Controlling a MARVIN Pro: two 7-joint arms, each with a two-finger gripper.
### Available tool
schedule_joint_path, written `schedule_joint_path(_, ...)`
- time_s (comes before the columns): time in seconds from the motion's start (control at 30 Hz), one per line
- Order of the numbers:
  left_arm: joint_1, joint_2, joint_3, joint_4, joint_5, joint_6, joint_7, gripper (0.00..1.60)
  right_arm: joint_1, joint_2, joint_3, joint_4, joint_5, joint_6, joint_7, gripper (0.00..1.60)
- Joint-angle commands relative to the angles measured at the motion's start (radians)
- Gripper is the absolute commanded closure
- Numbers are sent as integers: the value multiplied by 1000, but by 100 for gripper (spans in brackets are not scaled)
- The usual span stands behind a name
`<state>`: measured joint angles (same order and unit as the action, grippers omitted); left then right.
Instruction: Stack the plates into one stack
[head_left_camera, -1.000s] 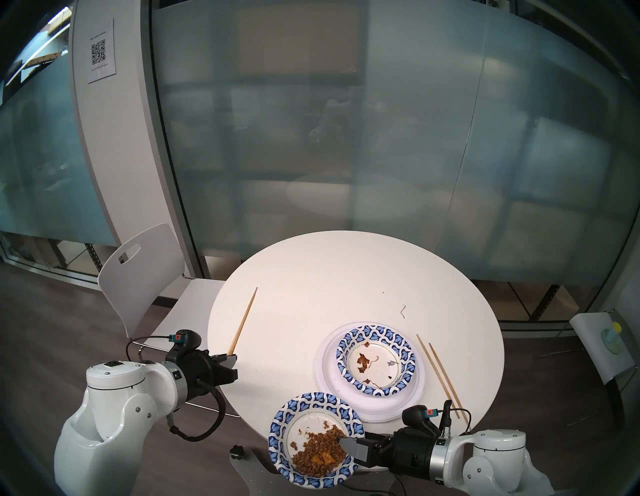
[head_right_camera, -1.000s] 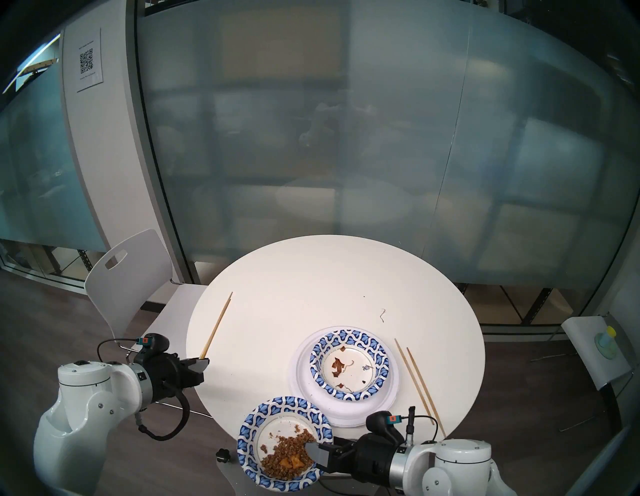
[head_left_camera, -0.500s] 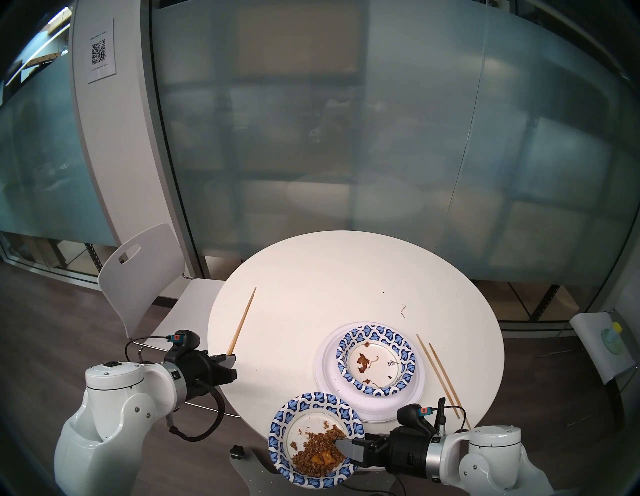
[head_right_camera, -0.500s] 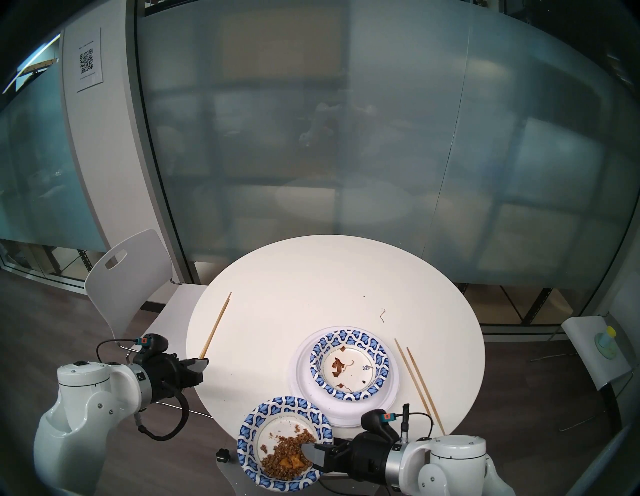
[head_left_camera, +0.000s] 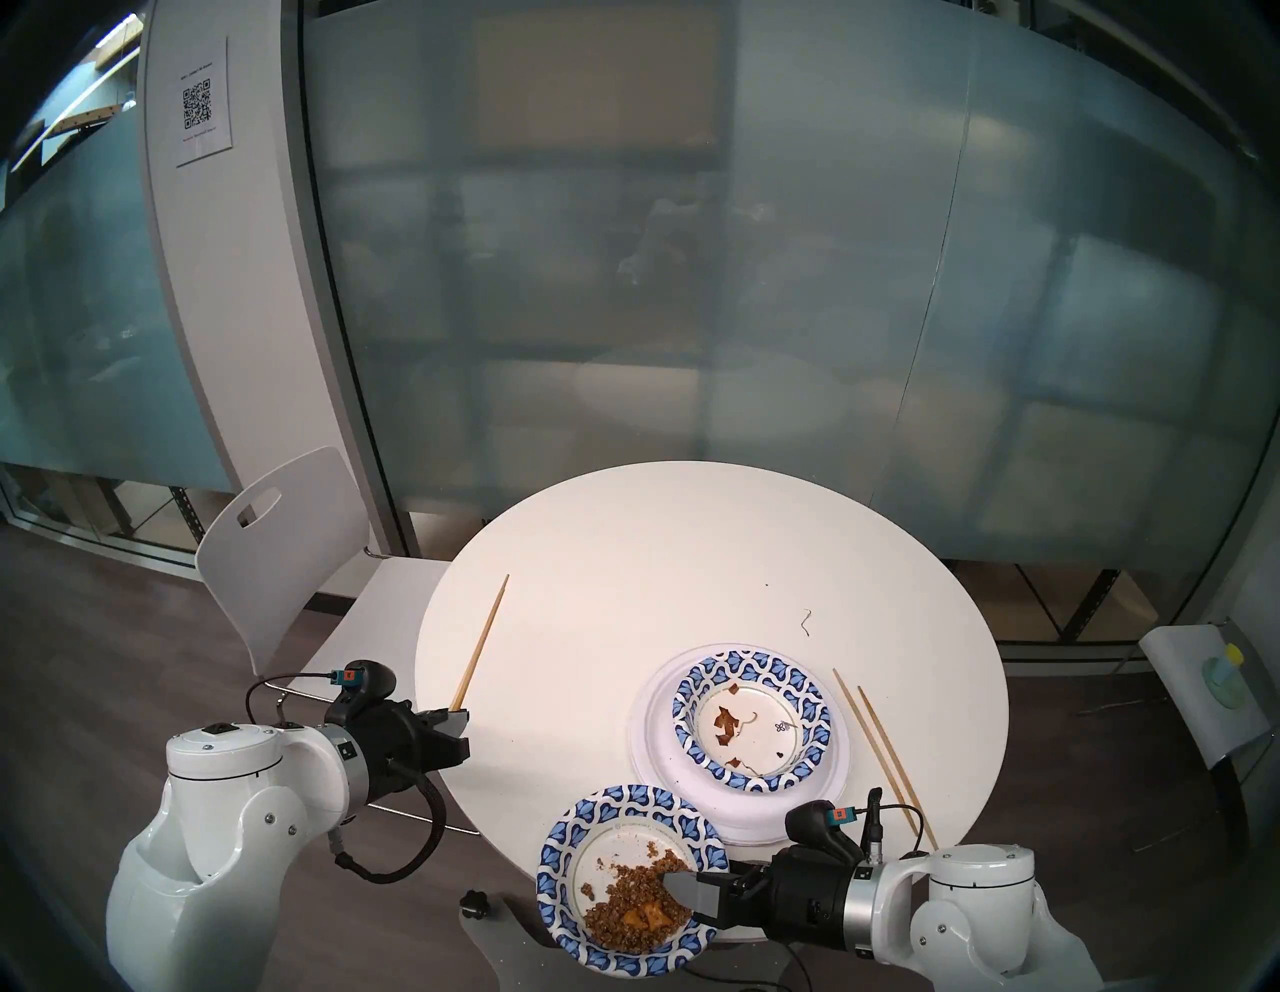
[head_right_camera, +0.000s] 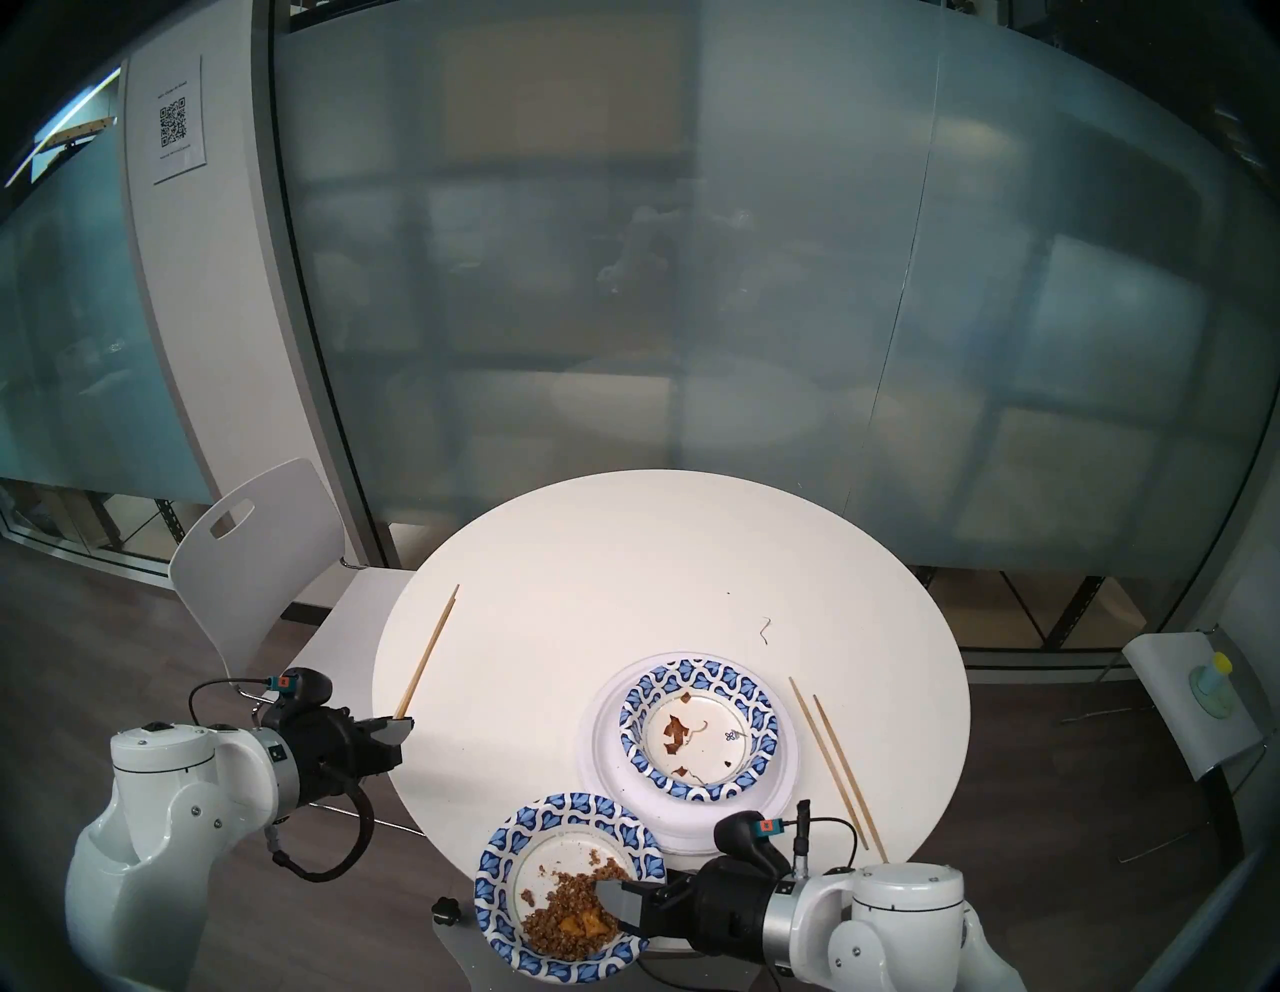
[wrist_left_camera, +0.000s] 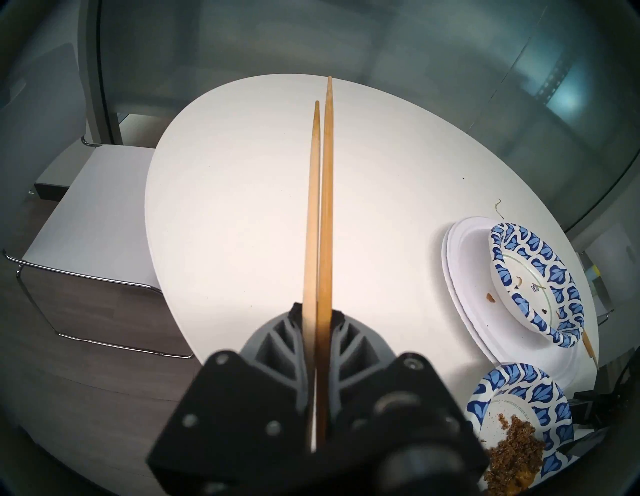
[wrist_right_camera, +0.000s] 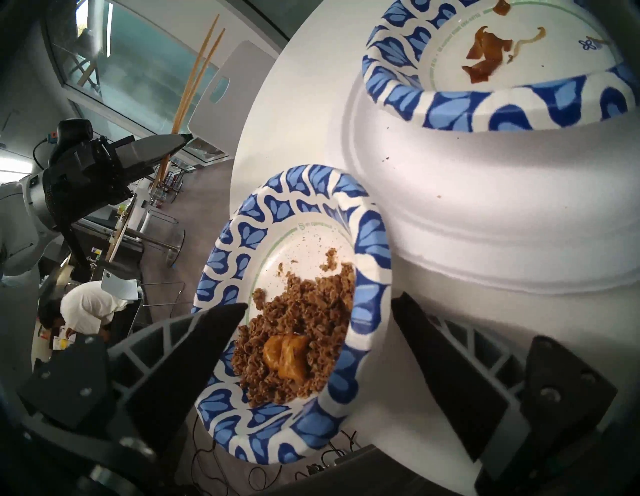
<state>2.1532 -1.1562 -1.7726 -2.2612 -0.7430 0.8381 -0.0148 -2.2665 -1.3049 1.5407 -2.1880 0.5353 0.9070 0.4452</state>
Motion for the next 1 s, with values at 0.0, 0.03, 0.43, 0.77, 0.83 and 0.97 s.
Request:
schedule_joint_path(0.0, 8, 4, -10, -20, 0, -3, -5, 160, 12, -5, -8, -13, -2, 2, -3, 33)
schedule_joint_path(0.03, 10, 4, -10, -21, 0, -4, -5, 160, 12, -5, -8, -12, -3, 2, -3, 50)
schedule_joint_path(0.43, 20, 1, -16, -26, 1, -8, -8, 160, 7, -5, -12, -6, -9, -4, 3, 72)
schedule_joint_path(0.77, 21, -1, -12, -27, 2, -8, -4, 160, 6, -3, -6, 3, -7, -5, 7, 104)
schedule_joint_path(0.83, 20, -2, -10, -26, 3, -8, -3, 160, 7, -2, -4, 4, -6, -5, 8, 108)
schedule_joint_path(0.97, 16, -2, -4, -24, 5, -8, -1, 160, 15, -1, 1, 3, -4, 0, 8, 114)
